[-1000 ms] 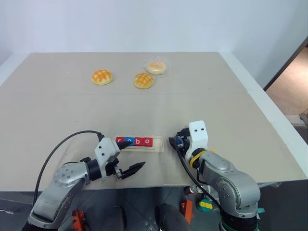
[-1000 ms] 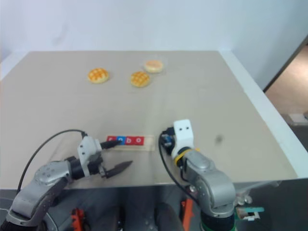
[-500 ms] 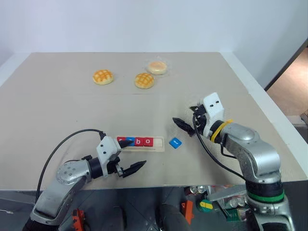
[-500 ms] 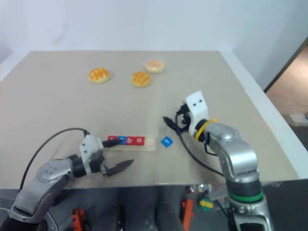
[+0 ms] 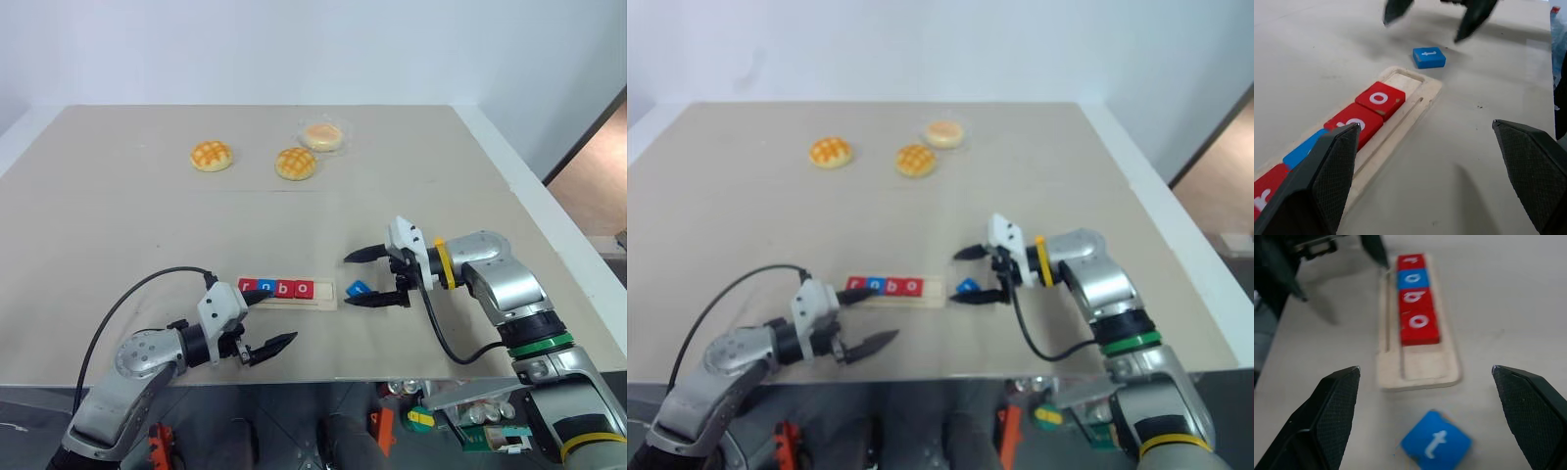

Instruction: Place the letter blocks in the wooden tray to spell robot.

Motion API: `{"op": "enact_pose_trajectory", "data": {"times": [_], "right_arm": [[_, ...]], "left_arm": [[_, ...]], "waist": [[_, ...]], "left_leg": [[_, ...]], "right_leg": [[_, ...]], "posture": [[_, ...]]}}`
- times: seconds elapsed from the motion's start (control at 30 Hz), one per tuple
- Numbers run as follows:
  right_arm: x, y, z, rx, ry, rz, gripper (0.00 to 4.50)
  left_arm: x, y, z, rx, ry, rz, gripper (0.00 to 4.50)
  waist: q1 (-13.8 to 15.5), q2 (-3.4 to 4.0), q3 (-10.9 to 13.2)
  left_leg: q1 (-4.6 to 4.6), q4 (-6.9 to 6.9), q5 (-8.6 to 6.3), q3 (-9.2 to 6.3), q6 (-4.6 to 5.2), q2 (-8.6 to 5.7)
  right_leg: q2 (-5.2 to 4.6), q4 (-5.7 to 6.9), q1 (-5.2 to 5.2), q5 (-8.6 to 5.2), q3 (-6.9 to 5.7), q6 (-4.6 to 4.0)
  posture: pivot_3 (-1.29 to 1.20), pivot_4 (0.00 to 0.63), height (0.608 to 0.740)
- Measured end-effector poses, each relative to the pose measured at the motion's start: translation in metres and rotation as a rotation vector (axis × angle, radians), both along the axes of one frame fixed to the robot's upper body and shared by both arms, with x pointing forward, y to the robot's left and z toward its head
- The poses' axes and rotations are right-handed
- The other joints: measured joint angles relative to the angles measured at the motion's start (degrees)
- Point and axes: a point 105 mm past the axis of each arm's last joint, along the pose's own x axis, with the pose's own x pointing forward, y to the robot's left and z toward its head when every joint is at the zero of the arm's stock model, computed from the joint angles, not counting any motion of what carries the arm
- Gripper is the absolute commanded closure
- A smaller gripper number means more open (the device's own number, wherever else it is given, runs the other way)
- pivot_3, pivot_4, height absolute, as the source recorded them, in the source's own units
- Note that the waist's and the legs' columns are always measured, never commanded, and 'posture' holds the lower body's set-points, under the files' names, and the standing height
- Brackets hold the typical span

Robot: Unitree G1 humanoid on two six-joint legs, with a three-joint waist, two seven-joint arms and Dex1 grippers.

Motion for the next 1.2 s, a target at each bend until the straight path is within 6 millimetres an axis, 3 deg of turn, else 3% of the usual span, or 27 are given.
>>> {"op": "enact_pose_trajectory", "data": {"times": [0.2,0.43,1.2], "right_arm": [[0.001,0.003,-0.021,-0.032,0.013,0.030,0.04],[0.008,0.002,-0.030,-0.049,-0.015,0.024,0.04],[-0.003,-0.015,-0.034,-0.063,-0.004,0.022,0.04]], "left_arm": [[0.003,0.004,0.001,0.000,-0.004,0.032,0.00],[0.003,0.004,0.001,0.001,-0.004,0.039,0.00],[0.003,0.004,0.004,0.002,-0.008,0.022,0.00]], "waist": [[0.0,0.01,0.0],[0.0,0.01,0.0],[0.0,0.00,0.0]], "left_leg": [[0.02,0.02,0.00,0.02,0.00,0.00],[0.03,0.04,0.00,0.03,-0.01,0.01],[0.12,0.10,0.01,0.01,-0.01,0.00]], "right_leg": [[0.01,0.06,-0.01,0.01,0.02,-0.01],[0.01,0.08,-0.01,0.03,0.02,-0.02],[0.00,0.09,0.12,0.05,0.01,0.00]], "posture": [[0.00,0.150,0.740],[0.00,0.150,0.740],[0.00,0.150,0.740]]}}
